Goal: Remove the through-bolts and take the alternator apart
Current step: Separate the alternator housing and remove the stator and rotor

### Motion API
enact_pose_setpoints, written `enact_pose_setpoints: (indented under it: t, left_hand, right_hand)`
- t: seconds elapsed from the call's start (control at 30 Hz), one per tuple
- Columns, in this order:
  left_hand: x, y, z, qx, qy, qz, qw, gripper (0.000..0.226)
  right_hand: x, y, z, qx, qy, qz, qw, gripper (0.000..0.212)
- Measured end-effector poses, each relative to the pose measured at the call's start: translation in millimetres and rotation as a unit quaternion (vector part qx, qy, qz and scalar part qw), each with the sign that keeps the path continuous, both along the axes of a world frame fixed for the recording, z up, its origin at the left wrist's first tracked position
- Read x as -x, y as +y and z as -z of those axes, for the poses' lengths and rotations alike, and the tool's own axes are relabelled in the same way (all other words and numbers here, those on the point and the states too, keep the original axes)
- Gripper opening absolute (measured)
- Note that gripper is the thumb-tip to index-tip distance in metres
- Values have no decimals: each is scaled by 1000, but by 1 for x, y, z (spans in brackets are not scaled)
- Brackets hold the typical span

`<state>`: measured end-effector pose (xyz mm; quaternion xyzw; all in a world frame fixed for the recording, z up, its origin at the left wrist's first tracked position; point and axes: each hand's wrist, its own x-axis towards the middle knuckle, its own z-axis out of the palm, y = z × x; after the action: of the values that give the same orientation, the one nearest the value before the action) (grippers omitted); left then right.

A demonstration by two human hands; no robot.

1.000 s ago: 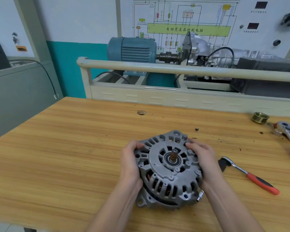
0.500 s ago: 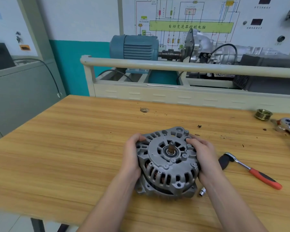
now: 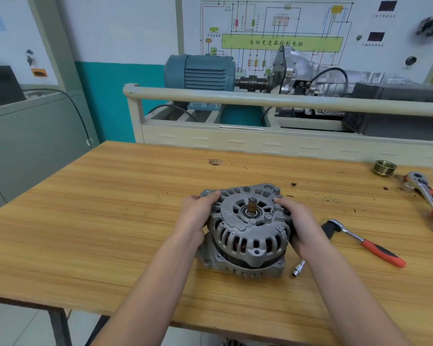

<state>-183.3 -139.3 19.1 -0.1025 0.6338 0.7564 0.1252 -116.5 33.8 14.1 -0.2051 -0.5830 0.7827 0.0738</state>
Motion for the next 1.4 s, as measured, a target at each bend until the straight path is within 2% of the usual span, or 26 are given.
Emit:
enact_pose_setpoints:
  t: [0.13, 0.23, 0.3, 0.43, 0.57, 0.73, 0.83, 0.93, 1.0, 1.03, 1.13, 1.3, 1.4]
  left_hand:
    - [-14, 11, -4, -21, -1, -12, 1000, 33]
    - [-27, 19, 3, -42, 28, -55, 997, 26]
    - [-33, 19, 6, -56, 48, -78, 994, 26]
    - [-39, 15, 13, -56, 108, -80, 989, 24]
    - [-41, 14, 23, -30, 202, -72, 976, 24]
    - [-22, 16, 24, -26, 232, -56, 971, 24]
    - [-13, 17, 24, -32, 252, -45, 966, 26]
    - [-6, 21, 22, -16, 288, -34, 957, 34]
    - [-4, 22, 22, 3, 311, -29, 950, 45]
    - [-4, 23, 22, 6, 323, -28, 946, 44]
    - [-5, 21, 21, 13, 364, -34, 931, 17]
    - [-16, 16, 35, 70, 459, -55, 884, 26]
    - [-24, 16, 41, 70, 496, -73, 863, 27]
  right_hand:
    - [6, 4, -18, -42, -40, -67, 996, 33]
    - [8, -1, -22, -66, -48, -100, 992, 79]
    - [5, -3, -18, -65, -34, -71, 995, 89]
    - [-7, -1, -4, -54, 51, -20, 997, 67]
    - [-13, -3, 9, -81, 130, 1, 988, 72]
    - [-2, -2, 16, -95, 172, 12, 980, 56]
    - [5, -1, 20, -100, 189, 22, 977, 55]
    - [6, 0, 23, -109, 208, 41, 971, 62]
    - [6, 1, 25, -130, 223, 47, 965, 58]
    - [5, 2, 25, -140, 229, 48, 962, 56]
    - [3, 3, 25, -153, 241, 36, 958, 59]
    - [-12, 5, 35, -179, 253, 19, 951, 61]
    - [-22, 6, 37, -169, 253, 7, 953, 63]
